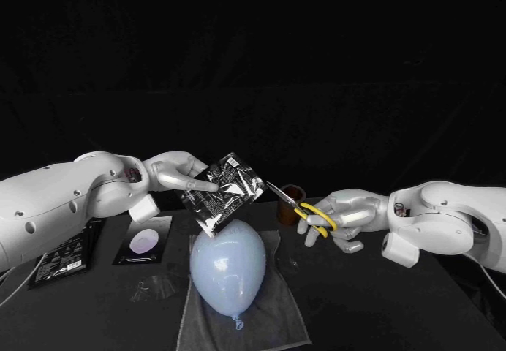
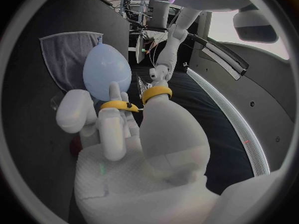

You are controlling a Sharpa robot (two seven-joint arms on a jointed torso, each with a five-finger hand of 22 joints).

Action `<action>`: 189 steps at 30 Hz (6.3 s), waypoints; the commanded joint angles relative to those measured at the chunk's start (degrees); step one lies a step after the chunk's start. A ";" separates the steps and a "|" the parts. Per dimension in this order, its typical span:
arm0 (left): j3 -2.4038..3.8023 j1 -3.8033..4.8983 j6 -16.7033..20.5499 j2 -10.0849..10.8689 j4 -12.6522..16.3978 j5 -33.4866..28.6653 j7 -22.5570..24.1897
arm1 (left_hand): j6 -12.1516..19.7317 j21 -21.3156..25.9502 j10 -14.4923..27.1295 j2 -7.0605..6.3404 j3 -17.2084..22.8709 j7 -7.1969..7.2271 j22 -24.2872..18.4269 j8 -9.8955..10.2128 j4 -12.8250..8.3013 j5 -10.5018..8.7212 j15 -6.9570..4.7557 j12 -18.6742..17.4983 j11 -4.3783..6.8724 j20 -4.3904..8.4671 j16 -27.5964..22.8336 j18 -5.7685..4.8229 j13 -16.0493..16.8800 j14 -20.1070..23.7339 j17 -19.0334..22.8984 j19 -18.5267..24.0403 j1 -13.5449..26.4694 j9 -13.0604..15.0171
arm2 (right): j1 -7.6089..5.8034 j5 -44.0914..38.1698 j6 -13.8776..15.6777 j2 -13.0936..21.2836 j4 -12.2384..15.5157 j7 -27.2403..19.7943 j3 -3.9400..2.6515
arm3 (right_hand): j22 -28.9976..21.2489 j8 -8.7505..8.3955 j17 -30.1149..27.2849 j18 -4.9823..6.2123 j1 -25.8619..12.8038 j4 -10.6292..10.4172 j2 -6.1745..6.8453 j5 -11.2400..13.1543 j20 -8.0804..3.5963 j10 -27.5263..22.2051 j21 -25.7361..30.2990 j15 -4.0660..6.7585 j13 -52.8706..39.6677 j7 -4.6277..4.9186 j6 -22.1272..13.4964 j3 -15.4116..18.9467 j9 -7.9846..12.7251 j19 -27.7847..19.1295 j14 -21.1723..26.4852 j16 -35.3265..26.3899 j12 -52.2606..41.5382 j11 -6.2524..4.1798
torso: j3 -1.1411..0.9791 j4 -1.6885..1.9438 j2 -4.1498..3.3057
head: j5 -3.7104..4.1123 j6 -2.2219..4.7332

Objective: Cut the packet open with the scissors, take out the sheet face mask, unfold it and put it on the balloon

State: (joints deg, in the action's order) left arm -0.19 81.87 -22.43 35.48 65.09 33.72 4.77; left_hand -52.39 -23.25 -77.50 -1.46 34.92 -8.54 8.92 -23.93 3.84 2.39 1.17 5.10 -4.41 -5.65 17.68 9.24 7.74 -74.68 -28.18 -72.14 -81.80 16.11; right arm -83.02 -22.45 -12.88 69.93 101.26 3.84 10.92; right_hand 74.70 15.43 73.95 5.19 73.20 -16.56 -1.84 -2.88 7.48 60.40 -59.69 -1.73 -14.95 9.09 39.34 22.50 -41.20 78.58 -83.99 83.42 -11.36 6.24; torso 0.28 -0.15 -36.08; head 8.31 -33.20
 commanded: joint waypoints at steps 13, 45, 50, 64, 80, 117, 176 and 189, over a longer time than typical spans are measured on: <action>0.06 0.15 -0.82 -0.43 -0.01 -2.68 -0.10 | -0.45 -0.31 -0.25 0.33 0.31 0.07 0.10 -0.37 0.01 0.37 -0.47 0.29 0.22 0.28 0.38 0.94 0.08 0.09 -0.11 -0.07 -0.07 9.99 | 0.57 -0.97 1.15 -1.56 -0.33 -0.97 -0.03 | -0.17 -2.98 -0.52 0.90 1.52 -0.13 5.34 0.09 -1.22 0.91 0.53 1.18 2.40 -0.14 -7.25 -5.47 2.16 0.00 -0.48 0.01 0.28 -1.31 | 0.11 0.06 0.01 | -0.17 -0.27; 0.06 0.15 -1.64 0.20 1.02 -1.53 -0.41 | -0.48 -0.45 -0.29 0.32 0.33 0.10 0.19 -0.34 0.02 0.37 -0.50 0.29 0.26 0.30 0.50 0.95 0.14 0.12 -0.34 -0.02 -0.03 10.09 | 1.33 -2.70 0.22 -2.52 -1.52 -0.35 -0.04 | -0.99 -1.71 -1.72 1.15 -0.19 -0.13 5.80 0.10 -0.89 0.07 2.10 0.78 3.85 0.53 -5.86 -7.92 2.48 -0.58 0.06 -0.46 0.85 -0.83 | 0.03 -0.04 0.05 | -0.48 -0.21; 0.06 0.15 -1.84 0.20 1.16 -1.18 -0.51 | -0.48 -0.45 -0.29 0.32 0.33 0.10 0.19 -0.34 0.02 0.37 -0.50 0.29 0.26 0.30 0.50 0.95 0.14 0.12 -0.34 -0.02 -0.03 10.09 | 1.33 -2.44 0.25 -2.75 -1.68 -0.66 -0.04 | -0.96 -1.49 -1.72 1.13 -0.12 -0.05 5.50 0.10 -0.87 0.16 2.02 0.77 3.96 0.51 -5.54 -8.02 2.50 -0.53 0.05 -0.45 0.81 -0.83 | 0.02 -0.01 -0.01 | -0.42 -0.22; 0.05 0.15 -1.97 0.03 1.30 -0.67 -0.61 | -0.49 -0.52 -0.30 0.29 0.33 0.11 0.24 -0.32 0.01 0.37 -0.51 0.29 0.27 0.31 0.55 0.95 0.16 0.14 -0.45 0.00 -0.02 10.14 | 1.33 -2.31 -0.23 -3.23 -1.47 -0.98 -0.05 | -1.02 -1.15 -1.90 1.16 0.02 0.03 5.11 0.11 -0.85 0.25 2.11 0.77 4.14 0.46 -5.01 -8.03 2.53 -0.54 0.11 -0.51 0.77 -0.84 | 0.06 0.03 0.04 | -0.37 -0.18; 0.05 0.13 -1.86 0.00 1.07 -0.24 -0.34 | -0.50 -0.58 -0.31 0.28 0.34 0.12 0.28 -0.30 0.01 0.37 -0.52 0.28 0.27 0.32 0.59 0.95 0.18 0.17 -0.56 0.03 -0.01 10.18 | 1.34 -2.01 -1.11 -2.82 -0.74 -0.70 -0.05 | -1.10 -1.05 -1.97 1.19 0.10 0.06 4.97 0.11 -0.85 0.21 2.28 0.77 4.22 0.45 -4.84 -8.03 2.54 -0.60 0.13 -0.54 0.80 -0.84 | 0.06 -0.04 0.02 | -0.42 -0.14; 0.04 0.09 -2.83 0.37 2.36 1.22 -0.03 | -0.51 -0.61 -0.32 0.27 0.34 0.12 0.31 -0.29 0.00 0.37 -0.52 0.28 0.28 0.33 0.62 0.95 0.20 0.18 -0.61 0.04 -0.01 10.21 | 1.41 -2.02 -2.31 -3.65 -1.49 0.02 -0.05 | -1.18 -0.66 -2.28 1.20 0.28 0.06 4.57 0.11 -0.82 0.09 2.41 0.74 4.50 0.50 -4.18 -7.89 2.61 -0.66 0.27 -0.66 0.88 -0.80 | 0.05 0.01 0.03 | -0.65 -0.35; 0.02 0.08 -4.63 0.47 3.08 1.07 -0.19 | -0.60 -0.91 -0.40 0.24 0.33 0.16 0.51 -0.23 0.02 0.37 -0.55 0.28 0.30 0.35 0.83 0.94 0.31 0.29 -1.09 0.17 0.06 10.43 | 1.41 -2.76 -1.43 -4.63 -3.82 -1.79 -0.14 | -3.25 -0.98 -4.44 1.81 3.50 0.32 3.91 0.10 -0.22 -3.22 6.28 -0.02 7.40 0.80 -5.09 -5.37 4.45 -2.15 1.36 -1.42 2.47 0.13 | 0.08 0.05 0.00 | -0.41 0.07; 0.02 0.08 -4.59 0.40 2.75 1.05 -0.24 | -0.60 -0.91 -0.40 0.24 0.33 0.16 0.51 -0.23 0.02 0.37 -0.55 0.28 0.30 0.35 0.83 0.94 0.31 0.29 -1.09 0.17 0.06 10.43 | 1.42 -3.16 -1.28 -4.42 -3.23 -2.81 -0.14 | -6.36 -1.77 -6.33 2.68 6.91 0.33 6.81 0.04 0.67 -7.04 11.87 -1.05 9.63 -0.65 -9.84 -6.99 5.18 -4.39 2.57 -2.07 3.91 1.30 | 0.06 -0.02 0.04 | -0.28 0.18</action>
State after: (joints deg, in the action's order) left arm -0.20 81.90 -25.79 35.97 67.82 35.24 4.01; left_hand -52.60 -23.90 -77.69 -1.76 34.85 -8.34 9.38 -23.91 3.79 2.52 0.94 5.14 -4.22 -5.75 18.12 9.54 8.14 -74.41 -29.23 -72.07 -81.54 16.11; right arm -81.58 -25.22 -13.91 65.48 98.00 2.41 10.86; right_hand 68.68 14.04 67.73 6.69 79.04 -16.15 4.34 -3.01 8.22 53.79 -48.41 -2.86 -5.58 5.98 33.44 15.94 -36.08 74.55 -81.76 81.56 -7.62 7.48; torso 0.36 -0.14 -36.05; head 7.95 -33.06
